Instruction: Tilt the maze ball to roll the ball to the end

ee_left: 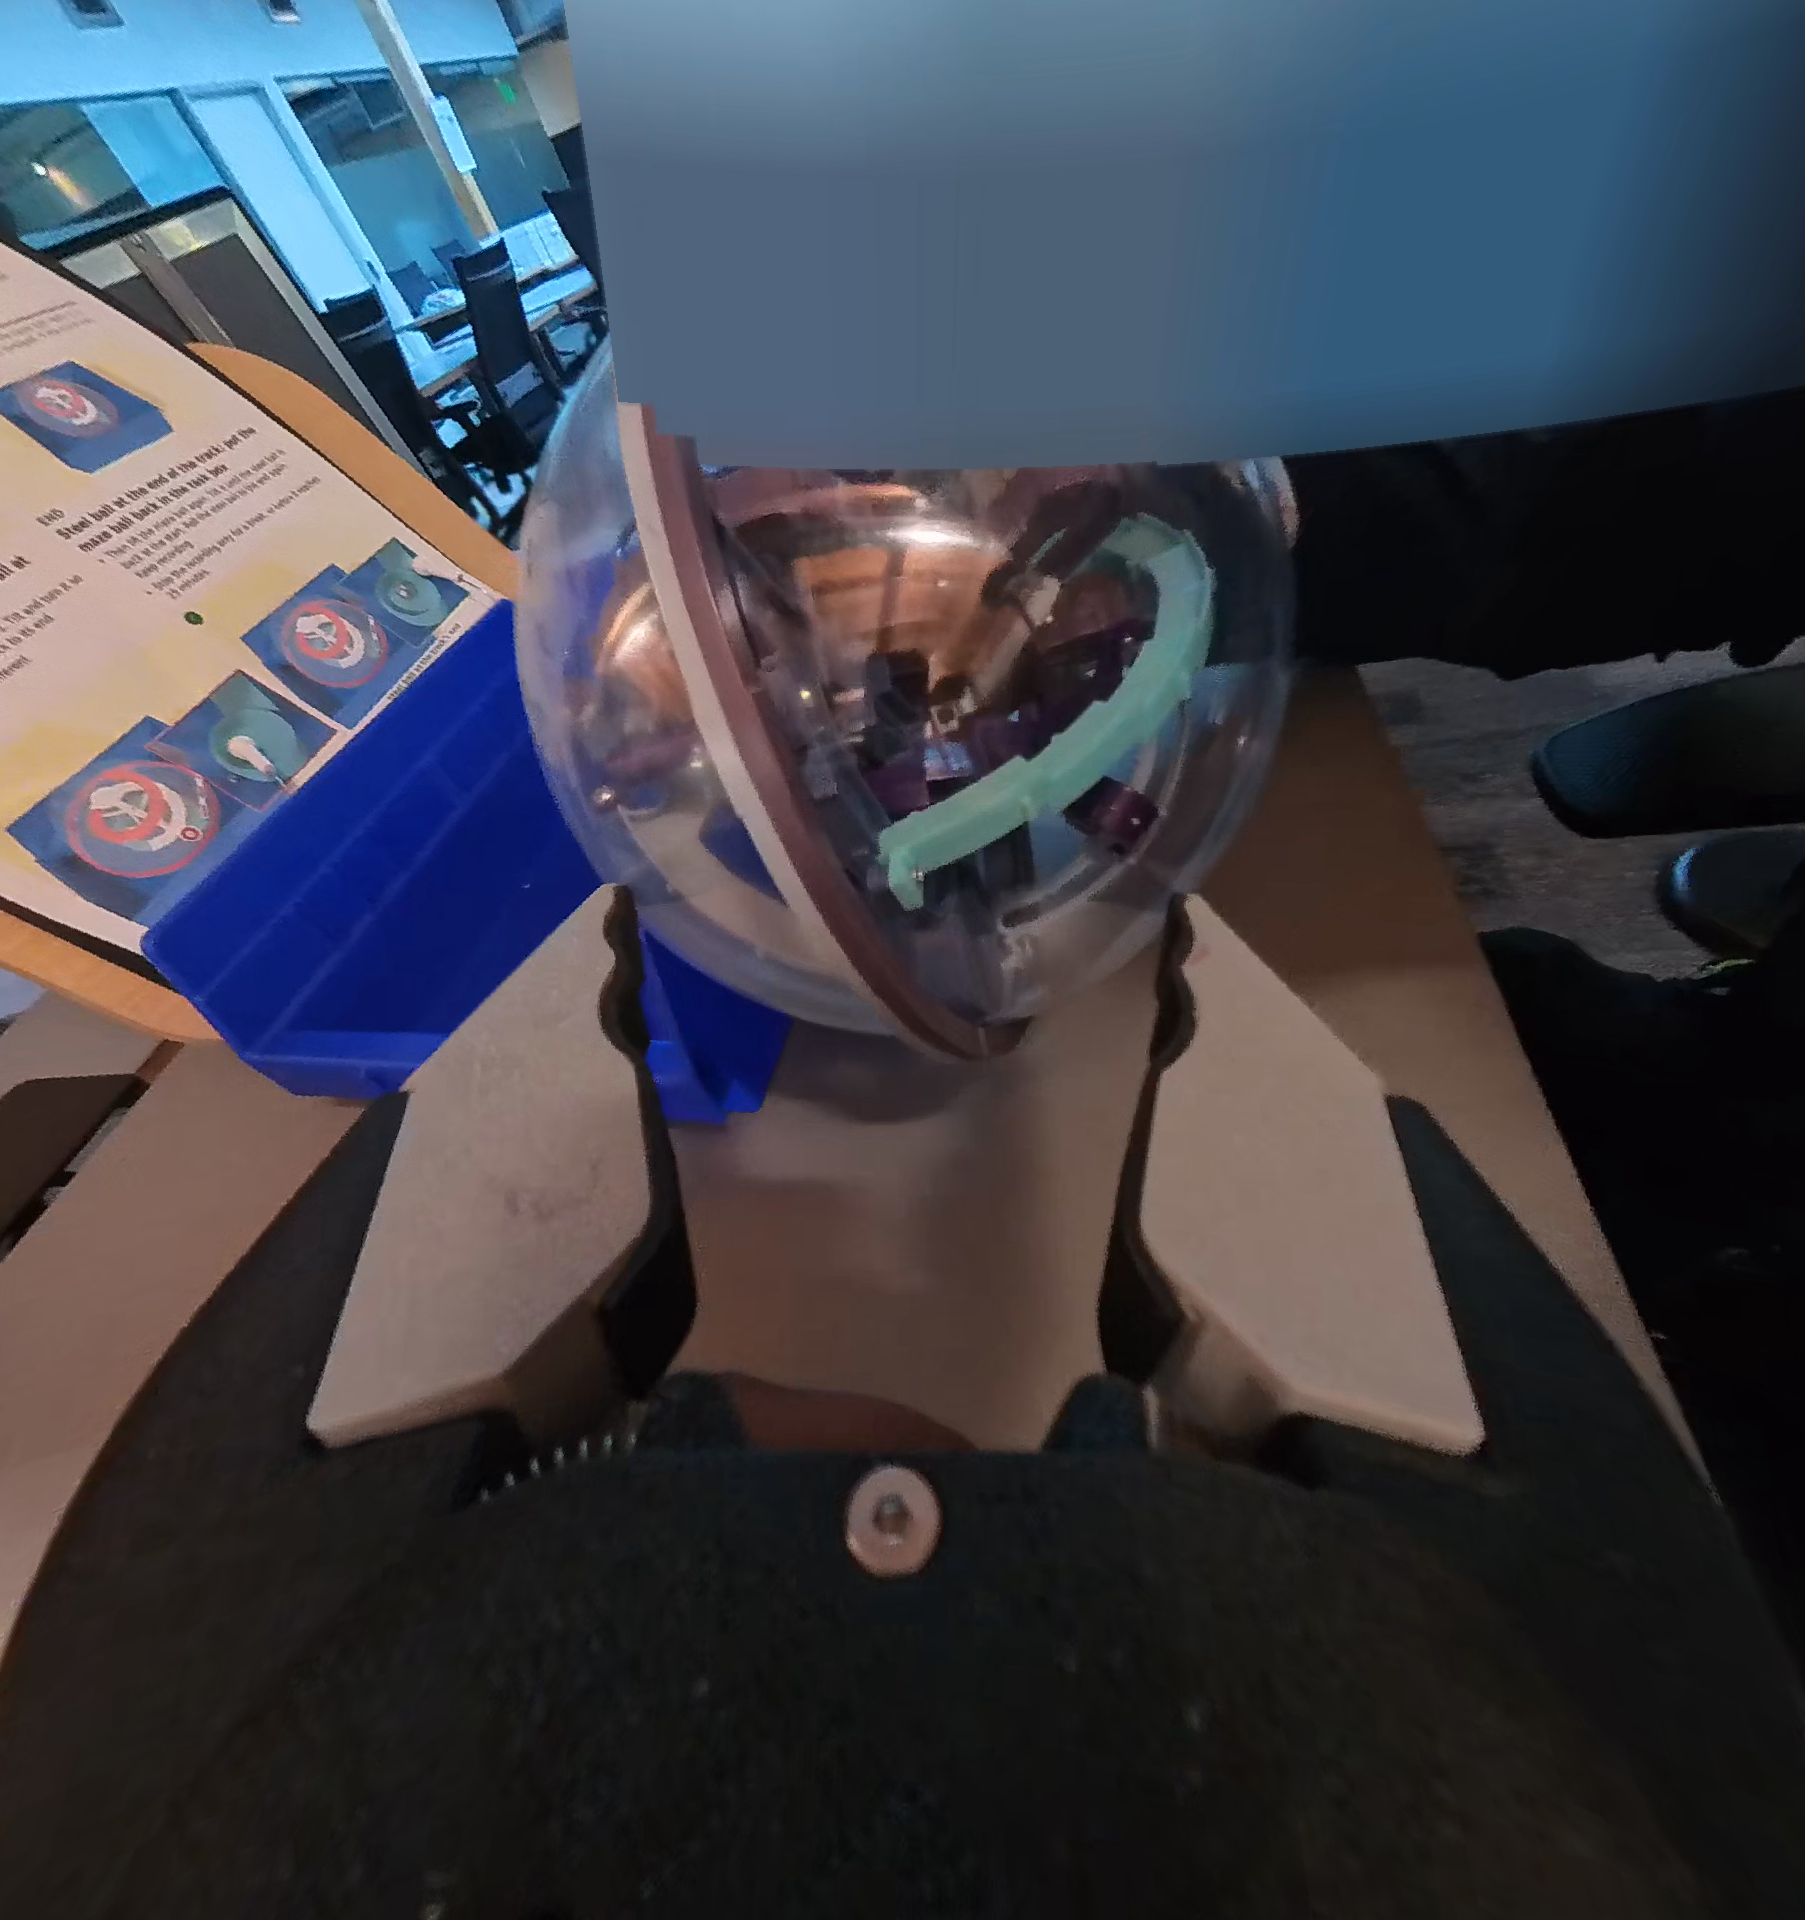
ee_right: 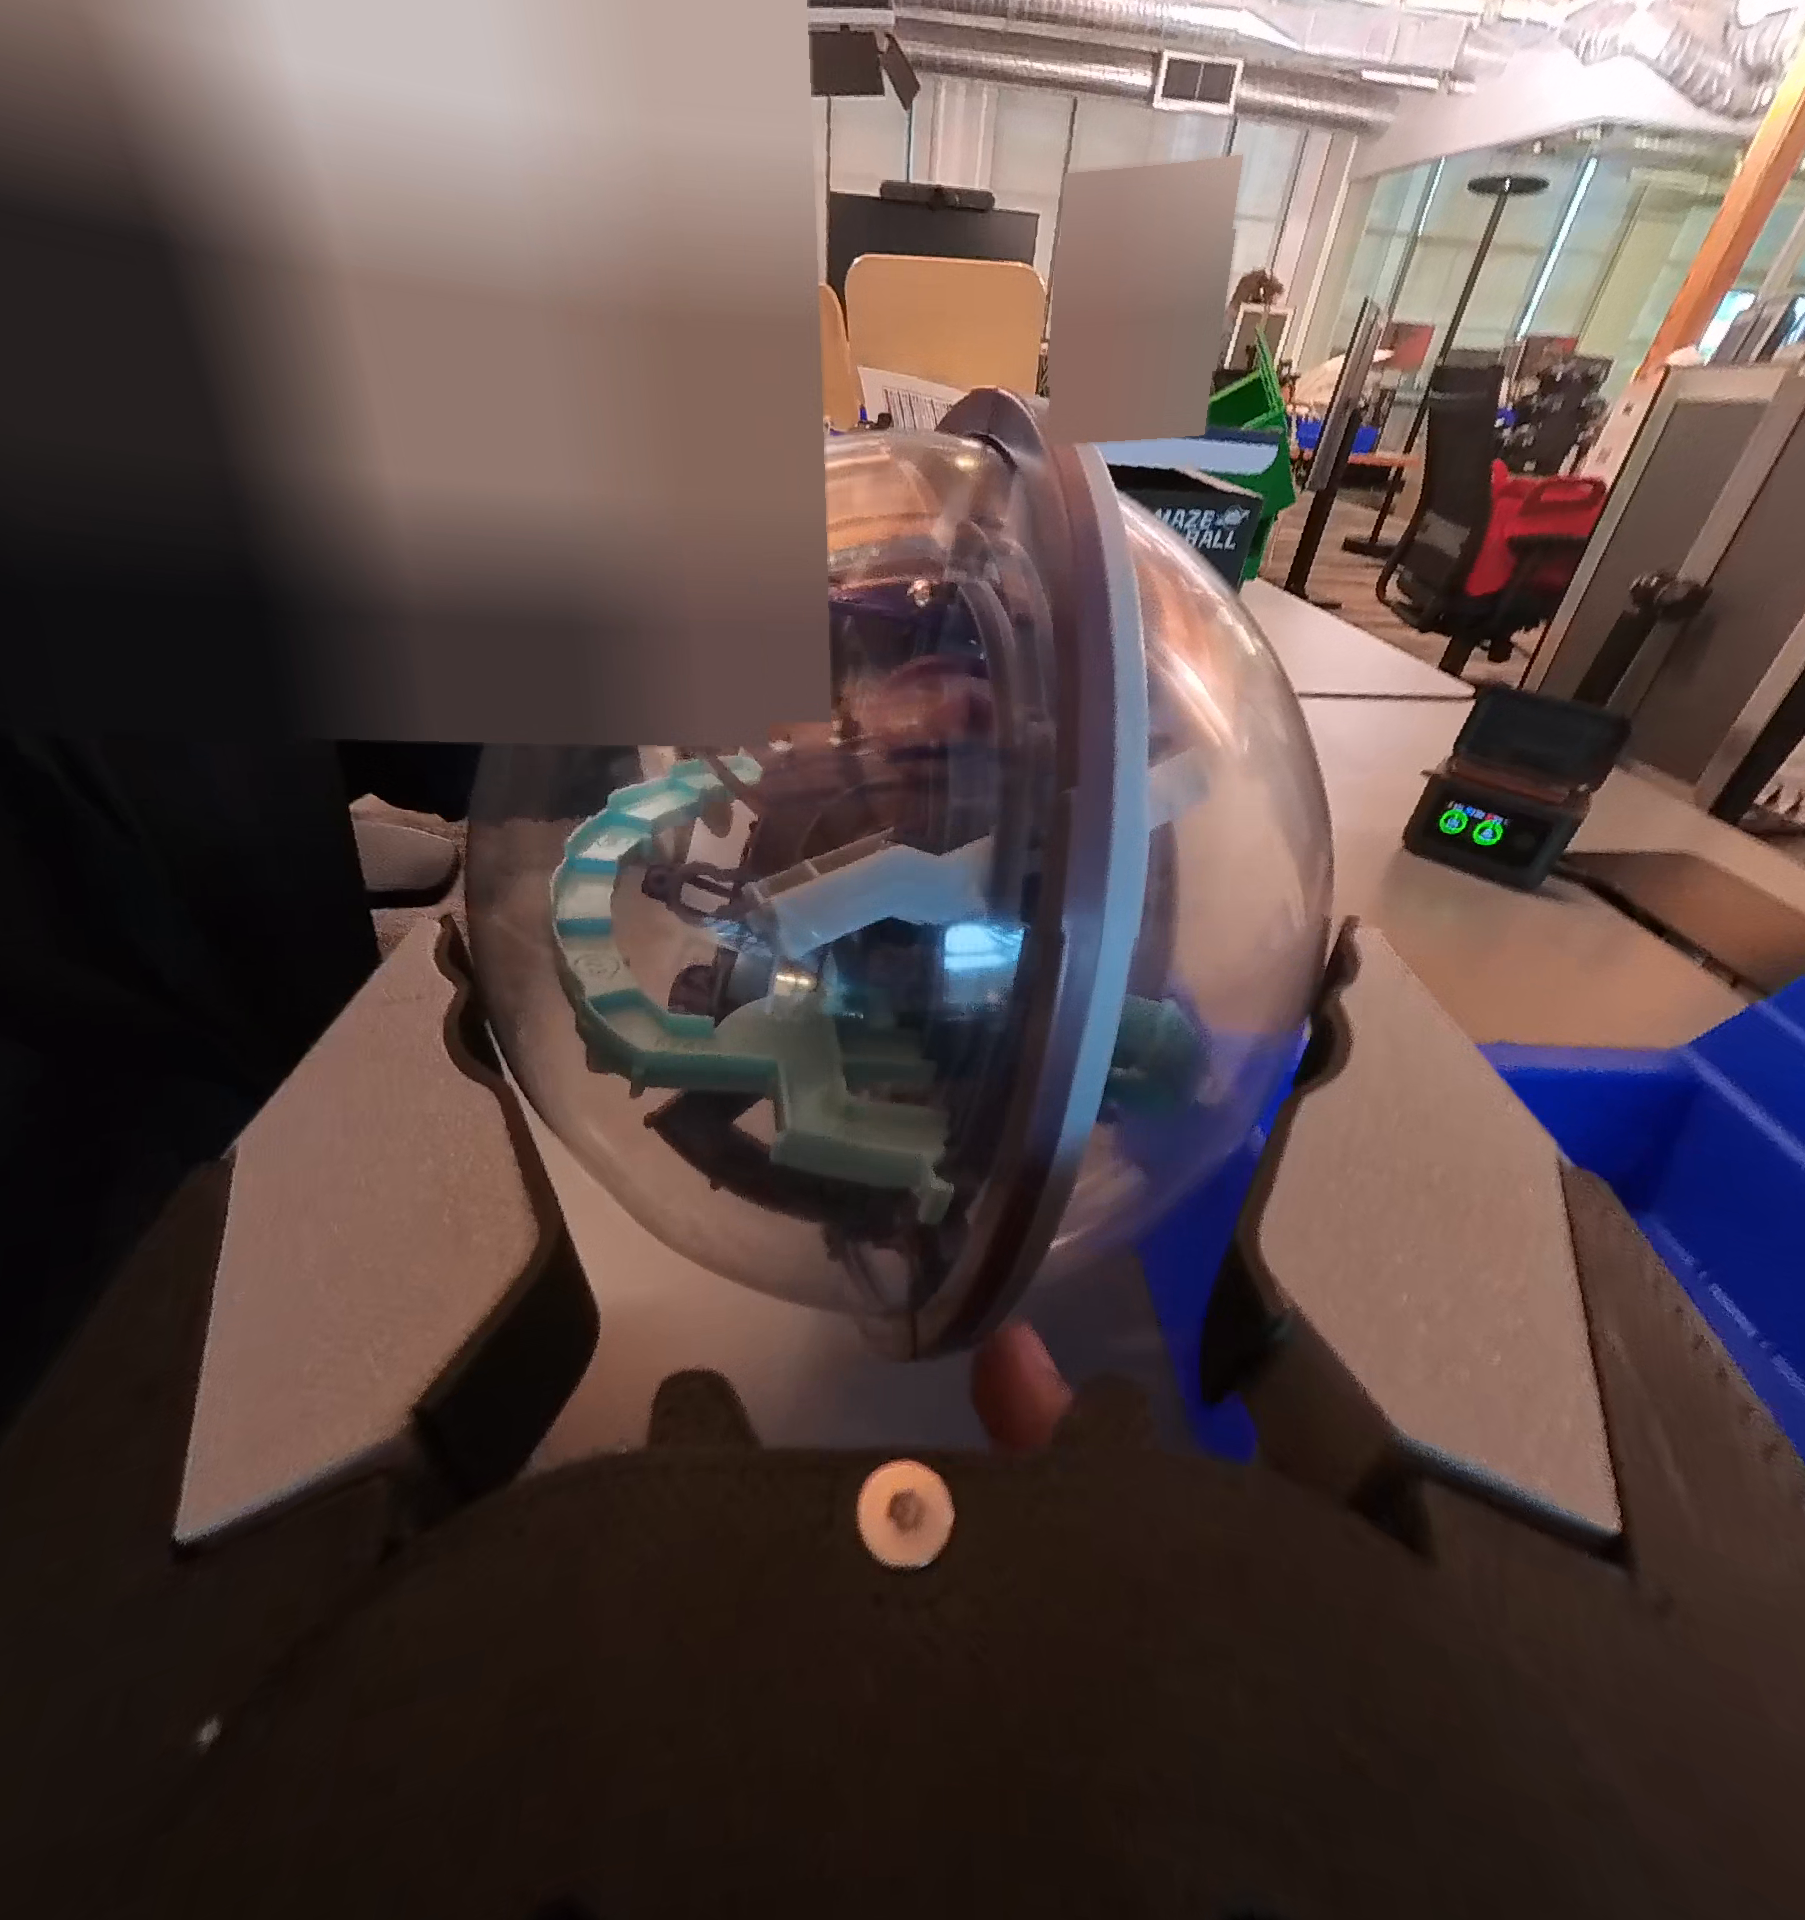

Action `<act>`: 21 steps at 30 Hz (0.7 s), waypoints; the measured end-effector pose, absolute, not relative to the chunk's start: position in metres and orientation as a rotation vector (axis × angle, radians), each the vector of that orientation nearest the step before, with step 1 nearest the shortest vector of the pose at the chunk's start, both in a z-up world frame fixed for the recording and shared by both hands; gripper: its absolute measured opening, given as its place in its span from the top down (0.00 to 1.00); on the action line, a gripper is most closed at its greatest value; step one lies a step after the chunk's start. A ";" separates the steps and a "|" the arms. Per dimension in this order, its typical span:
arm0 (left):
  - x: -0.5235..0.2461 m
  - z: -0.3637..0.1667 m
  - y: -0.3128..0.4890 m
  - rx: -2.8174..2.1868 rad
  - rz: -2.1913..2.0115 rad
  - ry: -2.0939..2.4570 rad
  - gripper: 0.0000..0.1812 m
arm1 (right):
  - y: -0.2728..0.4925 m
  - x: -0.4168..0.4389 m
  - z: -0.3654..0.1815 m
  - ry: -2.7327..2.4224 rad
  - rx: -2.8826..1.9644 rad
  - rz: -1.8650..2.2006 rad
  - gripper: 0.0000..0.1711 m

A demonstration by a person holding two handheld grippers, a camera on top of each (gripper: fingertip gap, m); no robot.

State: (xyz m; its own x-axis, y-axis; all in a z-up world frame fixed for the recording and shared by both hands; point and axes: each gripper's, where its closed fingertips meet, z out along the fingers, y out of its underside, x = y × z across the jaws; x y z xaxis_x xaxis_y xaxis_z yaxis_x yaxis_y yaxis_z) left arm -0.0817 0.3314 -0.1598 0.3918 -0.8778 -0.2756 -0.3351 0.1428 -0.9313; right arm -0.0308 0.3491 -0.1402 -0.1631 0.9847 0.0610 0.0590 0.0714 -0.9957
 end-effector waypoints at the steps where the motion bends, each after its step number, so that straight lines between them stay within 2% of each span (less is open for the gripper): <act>1: -0.082 -0.161 0.332 -1.434 -0.549 1.172 0.46 | 0.349 -0.031 -0.140 -1.410 -1.116 1.238 0.12; 21: -0.084 -0.160 0.333 -1.366 -0.456 1.207 0.46 | 0.348 -0.033 -0.138 -1.460 -1.030 1.155 0.12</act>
State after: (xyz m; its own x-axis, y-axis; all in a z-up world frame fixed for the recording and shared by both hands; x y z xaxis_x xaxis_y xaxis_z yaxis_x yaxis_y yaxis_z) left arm -0.0839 0.3335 -0.1596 0.3852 -0.8400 -0.3821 -0.3778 0.2342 -0.8958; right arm -0.0332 0.3482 -0.1385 -0.1704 0.9686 0.1808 0.0465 0.1912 -0.9805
